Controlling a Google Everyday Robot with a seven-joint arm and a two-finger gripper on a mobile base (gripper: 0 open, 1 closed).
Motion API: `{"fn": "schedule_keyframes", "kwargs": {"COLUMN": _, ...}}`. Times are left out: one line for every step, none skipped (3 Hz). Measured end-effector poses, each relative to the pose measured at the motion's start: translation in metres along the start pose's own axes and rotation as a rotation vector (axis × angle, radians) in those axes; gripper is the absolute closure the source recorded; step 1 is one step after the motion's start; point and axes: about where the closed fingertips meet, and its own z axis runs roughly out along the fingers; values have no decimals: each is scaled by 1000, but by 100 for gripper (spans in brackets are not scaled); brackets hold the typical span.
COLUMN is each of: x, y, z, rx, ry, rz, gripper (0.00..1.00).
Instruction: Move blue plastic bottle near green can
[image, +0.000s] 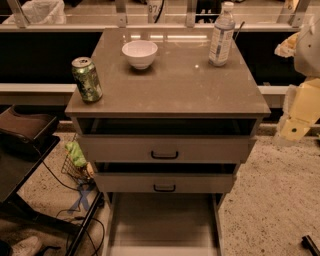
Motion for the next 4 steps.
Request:
{"fn": "schedule_keyframes", "kwargs": {"x": 0, "y": 0, "z": 0, "rx": 0, "ry": 0, "rz": 0, "gripper": 0}}
{"fn": "schedule_keyframes", "kwargs": {"x": 2, "y": -4, "z": -2, "rx": 13, "ry": -21, "rz": 36, "gripper": 0}}
{"fn": "schedule_keyframes", "kwargs": {"x": 3, "y": -23, "z": 2, "rx": 19, "ry": -84, "rz": 132, "gripper": 0}}
{"fn": "schedule_keyframes", "kwargs": {"x": 6, "y": -52, "z": 12, "rx": 22, "ry": -160, "rz": 267, "gripper": 0}}
